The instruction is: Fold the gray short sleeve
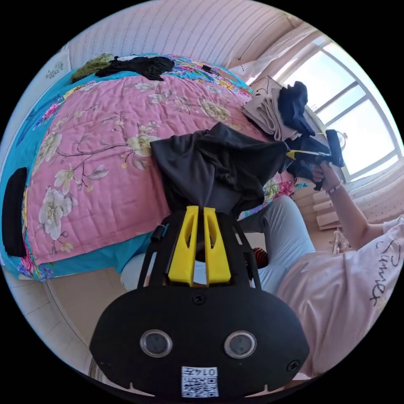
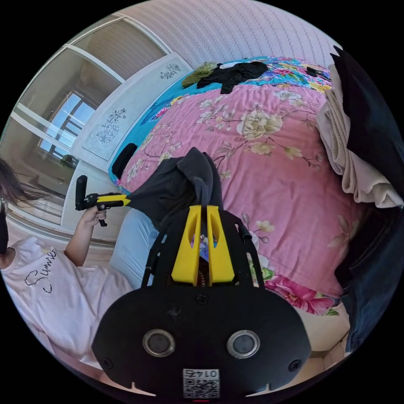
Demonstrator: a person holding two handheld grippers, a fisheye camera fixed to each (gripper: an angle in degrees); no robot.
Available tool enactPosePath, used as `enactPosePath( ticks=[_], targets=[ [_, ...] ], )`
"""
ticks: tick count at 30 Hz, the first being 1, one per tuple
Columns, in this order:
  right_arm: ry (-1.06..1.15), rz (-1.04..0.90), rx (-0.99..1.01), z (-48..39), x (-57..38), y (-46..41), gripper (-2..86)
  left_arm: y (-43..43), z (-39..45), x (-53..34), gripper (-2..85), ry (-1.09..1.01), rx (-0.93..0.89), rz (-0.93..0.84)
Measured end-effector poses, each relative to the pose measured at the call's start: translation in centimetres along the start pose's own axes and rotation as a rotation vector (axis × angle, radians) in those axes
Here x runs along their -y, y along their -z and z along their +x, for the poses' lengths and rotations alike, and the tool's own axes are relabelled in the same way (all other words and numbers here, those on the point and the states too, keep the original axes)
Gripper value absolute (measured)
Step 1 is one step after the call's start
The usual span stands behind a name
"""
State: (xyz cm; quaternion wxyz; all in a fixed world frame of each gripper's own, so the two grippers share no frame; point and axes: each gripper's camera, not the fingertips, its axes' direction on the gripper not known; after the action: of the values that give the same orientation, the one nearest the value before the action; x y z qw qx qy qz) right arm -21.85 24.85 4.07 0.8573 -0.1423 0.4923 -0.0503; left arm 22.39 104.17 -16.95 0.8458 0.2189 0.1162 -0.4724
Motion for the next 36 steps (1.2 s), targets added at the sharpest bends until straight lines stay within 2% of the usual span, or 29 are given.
enactPosePath(
  ticks=[4,6,9,10,13,16,18,21,23,27,30,36],
  targets=[
    [0.013,-0.084,-0.061,0.5,0.4,-0.9,1.2,3.0,-2.5,2.5,-0.2,0.054,-0.141,0.127],
    [-0.003,-0.115,-0.073,1.0,0.2,-1.9,1.2,5.3,-4.0,5.8,0.2,0.089,-0.185,0.244],
    [-0.041,-0.135,-0.071,1.7,-0.7,-3.5,1.3,6.9,-5.9,9.7,2.5,0.197,-0.086,0.406],
    [-0.062,-0.131,-0.079,2.0,-1.2,-4.0,1.3,6.8,-6.1,10.3,3.1,0.212,-0.042,0.406],
    [-0.123,-0.110,-0.094,3.0,-2.5,-5.1,1.5,4.8,-5.7,10.7,5.3,0.222,0.038,0.283],
    [-0.163,-0.072,-0.056,3.6,-3.8,-5.5,1.6,1.3,-2.6,7.1,6.5,0.090,0.126,0.090],
    [-0.168,-0.070,-0.044,3.7,-4.4,-5.9,1.7,-2.6,-0.2,3.7,7.3,0.010,0.227,-0.114],
    [-0.147,-0.086,-0.062,3.3,-5.0,-6.8,1.9,-6.0,3.1,2.0,8.3,-0.082,0.331,-0.233],
    [-0.140,-0.106,-0.067,2.9,-5.2,-7.8,2.1,-7.5,4.4,2.1,9.0,-0.105,0.397,-0.250],
    [-0.127,-0.099,-0.060,2.1,-5.6,-8.5,2.6,-10.6,5.8,2.9,10.0,-0.066,0.301,-0.299],
    [-0.117,-0.108,-0.120,1.3,-5.9,-9.0,3.3,-11.8,7.8,2.7,8.5,-0.125,0.447,-0.278],
    [-0.136,-0.129,-0.180,1.1,-6.4,-10.0,3.1,-11.7,10.0,2.9,3.8,-0.177,0.529,-0.276]
  ],
)
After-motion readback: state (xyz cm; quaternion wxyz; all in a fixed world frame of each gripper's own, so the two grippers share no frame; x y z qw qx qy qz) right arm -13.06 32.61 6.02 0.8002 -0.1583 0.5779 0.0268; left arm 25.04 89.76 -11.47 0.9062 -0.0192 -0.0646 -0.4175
